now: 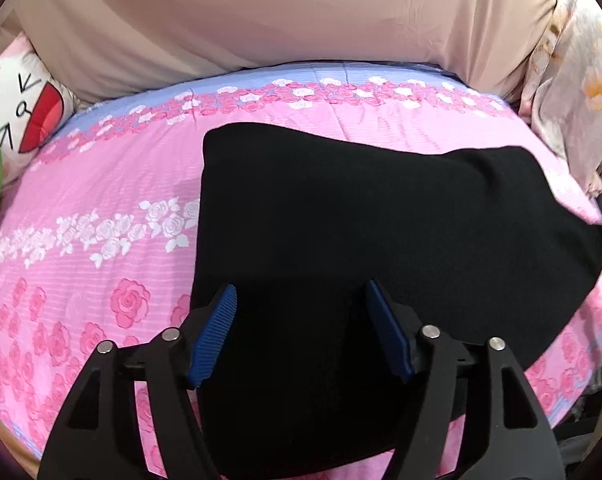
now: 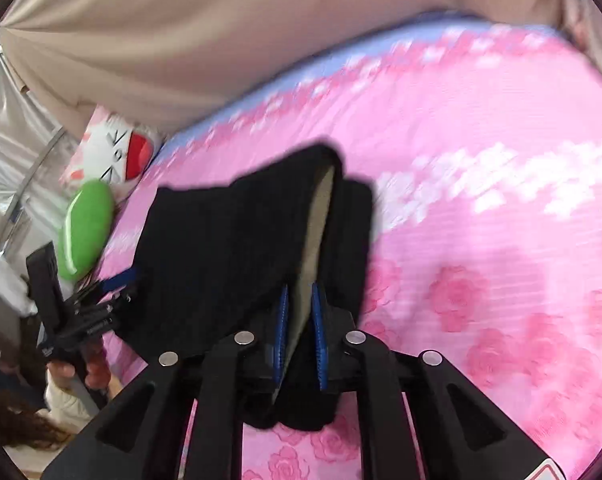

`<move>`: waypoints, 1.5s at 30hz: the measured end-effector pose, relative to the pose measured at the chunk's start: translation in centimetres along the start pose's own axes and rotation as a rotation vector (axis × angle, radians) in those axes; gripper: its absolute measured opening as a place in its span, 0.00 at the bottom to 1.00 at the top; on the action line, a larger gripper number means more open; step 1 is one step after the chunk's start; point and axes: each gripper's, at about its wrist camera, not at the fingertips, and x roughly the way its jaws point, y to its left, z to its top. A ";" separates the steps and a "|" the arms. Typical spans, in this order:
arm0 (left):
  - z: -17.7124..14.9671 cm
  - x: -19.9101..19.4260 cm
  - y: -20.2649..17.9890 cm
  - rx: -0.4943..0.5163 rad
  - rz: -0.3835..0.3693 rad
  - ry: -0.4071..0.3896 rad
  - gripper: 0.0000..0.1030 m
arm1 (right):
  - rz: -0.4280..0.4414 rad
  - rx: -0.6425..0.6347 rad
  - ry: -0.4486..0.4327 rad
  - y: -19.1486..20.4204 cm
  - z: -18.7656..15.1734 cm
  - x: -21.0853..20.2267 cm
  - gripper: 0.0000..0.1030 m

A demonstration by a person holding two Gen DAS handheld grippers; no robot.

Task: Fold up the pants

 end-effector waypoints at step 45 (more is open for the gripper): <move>-0.8 -2.1 11.0 -0.188 0.311 -0.007 0.82 | -0.095 -0.299 0.115 20.5 5.3 20.2 0.09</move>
